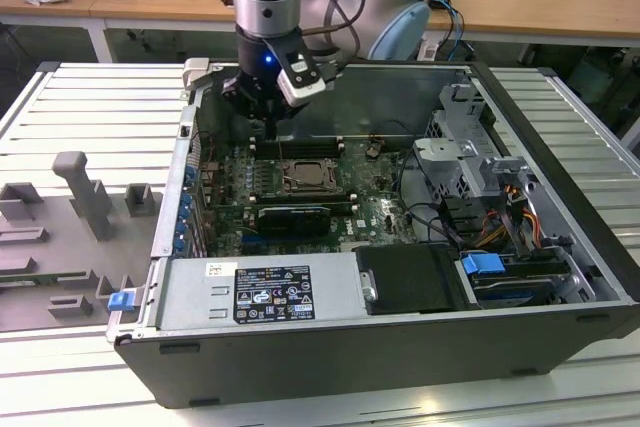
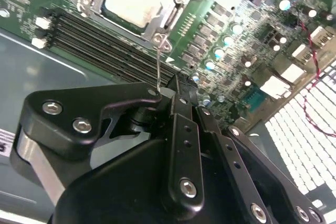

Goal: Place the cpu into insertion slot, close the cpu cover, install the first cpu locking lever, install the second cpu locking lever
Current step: 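Install the first cpu locking lever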

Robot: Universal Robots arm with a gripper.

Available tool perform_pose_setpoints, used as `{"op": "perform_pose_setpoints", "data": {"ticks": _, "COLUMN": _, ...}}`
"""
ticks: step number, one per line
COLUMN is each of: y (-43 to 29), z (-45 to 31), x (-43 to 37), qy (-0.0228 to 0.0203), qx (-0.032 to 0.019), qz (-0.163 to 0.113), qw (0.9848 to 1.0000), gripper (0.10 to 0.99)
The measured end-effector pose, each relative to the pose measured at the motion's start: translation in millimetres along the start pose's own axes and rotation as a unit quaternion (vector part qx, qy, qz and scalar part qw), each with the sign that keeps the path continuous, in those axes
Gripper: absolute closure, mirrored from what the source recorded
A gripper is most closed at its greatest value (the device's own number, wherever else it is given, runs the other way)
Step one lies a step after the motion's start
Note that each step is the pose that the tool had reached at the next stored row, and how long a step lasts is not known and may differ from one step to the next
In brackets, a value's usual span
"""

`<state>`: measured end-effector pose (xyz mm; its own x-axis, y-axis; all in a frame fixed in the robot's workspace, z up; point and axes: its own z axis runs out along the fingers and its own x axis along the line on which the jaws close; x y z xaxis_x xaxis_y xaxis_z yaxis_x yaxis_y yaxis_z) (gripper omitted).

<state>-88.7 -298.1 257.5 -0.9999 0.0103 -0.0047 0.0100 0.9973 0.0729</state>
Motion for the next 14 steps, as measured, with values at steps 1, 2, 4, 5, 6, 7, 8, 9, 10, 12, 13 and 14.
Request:
{"op": "perform_pose_setpoints", "data": {"ticks": 1, "y": 0.0, "z": 0.3, "x": -2.4, "qy": -0.0001, "qx": 0.0000, "qz": 0.000, "qw": 1.0000, "gripper": 0.980}}
{"op": "perform_pose_setpoints", "data": {"ticks": 2, "y": 0.1, "z": 0.5, "x": -5.2, "qy": 0.0000, "qx": 0.0000, "qz": 0.000, "qw": 1.0000, "gripper": 0.980}}
{"op": "perform_pose_setpoints", "data": {"ticks": 4, "y": 0.2, "z": 1.1, "x": -12.7, "qy": -0.0001, "qx": 0.0000, "qz": 0.000, "qw": 1.0000, "gripper": 0.980}}
{"op": "perform_pose_setpoints", "data": {"ticks": 5, "y": 0.2, "z": 1.4, "x": -16.1, "qy": 0.0000, "qx": 0.0000, "qz": 0.000, "qw": 1.0000, "gripper": 0.980}}
{"op": "perform_pose_setpoints", "data": {"ticks": 6, "y": 0.3, "z": 1.8, "x": -19.9, "qy": -0.0001, "qx": 0.0000, "qz": 0.000, "qw": 1.0000, "gripper": 0.980}}
{"op": "perform_pose_setpoints", "data": {"ticks": 7, "y": 0.4, "z": 2.3, "x": -24.4, "qy": -0.0001, "qx": 0.0000, "qz": 0.000, "qw": 1.0000, "gripper": 0.980}}
{"op": "perform_pose_setpoints", "data": {"ticks": 8, "y": 0.4, "z": 2.7, "x": -27.9, "qy": -0.0001, "qx": 0.0000, "qz": 0.000, "qw": 1.0000, "gripper": 0.980}}
{"op": "perform_pose_setpoints", "data": {"ticks": 9, "y": 0.3, "z": 3.0, "x": -29.5, "qy": -0.0001, "qx": 0.0000, "qz": 0.000, "qw": 1.0000, "gripper": 0.980}}
{"op": "perform_pose_setpoints", "data": {"ticks": 10, "y": 0.3, "z": 3.3, "x": -30.7, "qy": -0.0001, "qx": -0.0001, "qz": 0.000, "qw": 1.0000, "gripper": 0.980}}
{"op": "perform_pose_setpoints", "data": {"ticks": 12, "y": 0.2, "z": 3.5, "x": -31.2, "qy": 0.0001, "qx": -0.0029, "qz": -0.002, "qw": 1.0000, "gripper": 0.980}}
{"op": "perform_pose_setpoints", "data": {"ticks": 13, "y": 0.3, "z": 3.7, "x": -31.3, "qy": 0.0001, "qx": -0.0052, "qz": -0.004, "qw": 1.0000, "gripper": 0.980}}
{"op": "perform_pose_setpoints", "data": {"ticks": 14, "y": 0.3, "z": 3.8, "x": -31.3, "qy": 0.0000, "qx": -0.0080, "qz": -0.006, "qw": 1.0000, "gripper": 0.980}}
